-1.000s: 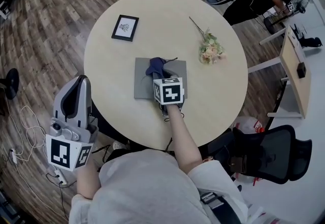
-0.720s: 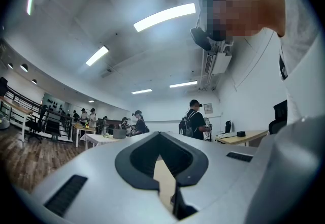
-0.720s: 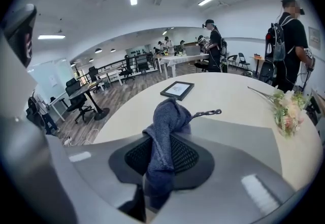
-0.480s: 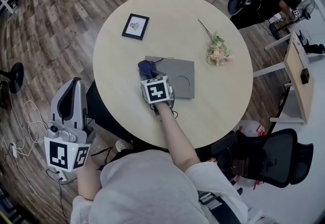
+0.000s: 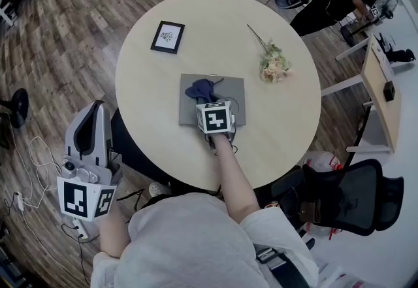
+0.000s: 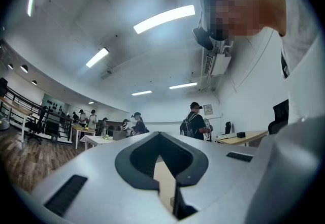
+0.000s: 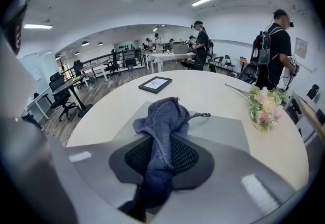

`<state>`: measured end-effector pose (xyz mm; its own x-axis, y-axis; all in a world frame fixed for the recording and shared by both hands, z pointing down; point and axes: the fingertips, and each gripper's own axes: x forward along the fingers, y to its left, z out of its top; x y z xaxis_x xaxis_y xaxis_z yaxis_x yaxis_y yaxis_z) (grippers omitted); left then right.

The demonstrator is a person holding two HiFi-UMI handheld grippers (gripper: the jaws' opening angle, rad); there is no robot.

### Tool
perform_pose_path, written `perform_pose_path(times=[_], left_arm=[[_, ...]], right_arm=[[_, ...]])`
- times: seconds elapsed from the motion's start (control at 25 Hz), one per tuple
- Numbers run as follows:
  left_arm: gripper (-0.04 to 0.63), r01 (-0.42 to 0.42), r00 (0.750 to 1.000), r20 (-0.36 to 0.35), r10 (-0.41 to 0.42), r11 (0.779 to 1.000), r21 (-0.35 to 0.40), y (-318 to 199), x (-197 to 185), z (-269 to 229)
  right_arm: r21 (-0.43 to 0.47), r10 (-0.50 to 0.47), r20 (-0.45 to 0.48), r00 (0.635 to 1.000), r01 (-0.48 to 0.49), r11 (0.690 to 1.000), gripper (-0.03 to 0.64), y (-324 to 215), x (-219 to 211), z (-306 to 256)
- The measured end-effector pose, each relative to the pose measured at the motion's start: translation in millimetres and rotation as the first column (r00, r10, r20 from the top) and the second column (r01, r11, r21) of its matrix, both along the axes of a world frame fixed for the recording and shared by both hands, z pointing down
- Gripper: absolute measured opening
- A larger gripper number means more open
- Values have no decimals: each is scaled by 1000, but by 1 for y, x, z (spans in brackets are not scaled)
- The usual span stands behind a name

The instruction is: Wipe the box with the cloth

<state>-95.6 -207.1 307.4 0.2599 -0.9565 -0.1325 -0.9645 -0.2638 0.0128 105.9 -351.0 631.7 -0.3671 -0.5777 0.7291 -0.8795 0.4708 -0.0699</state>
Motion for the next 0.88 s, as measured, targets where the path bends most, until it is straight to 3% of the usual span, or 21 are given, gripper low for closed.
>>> perform_pose_path(times=[0.56, 0.88], left_arm=[[2, -60, 998, -3, 60, 998, 9, -14, 25, -1], [2, -95, 996, 3, 95, 995, 13, -18, 41, -3]], right_arm=[[9, 190, -50, 981, -190, 982, 87, -9, 107, 7], [4, 252, -16, 967, -252, 968, 87, -4, 141, 1]])
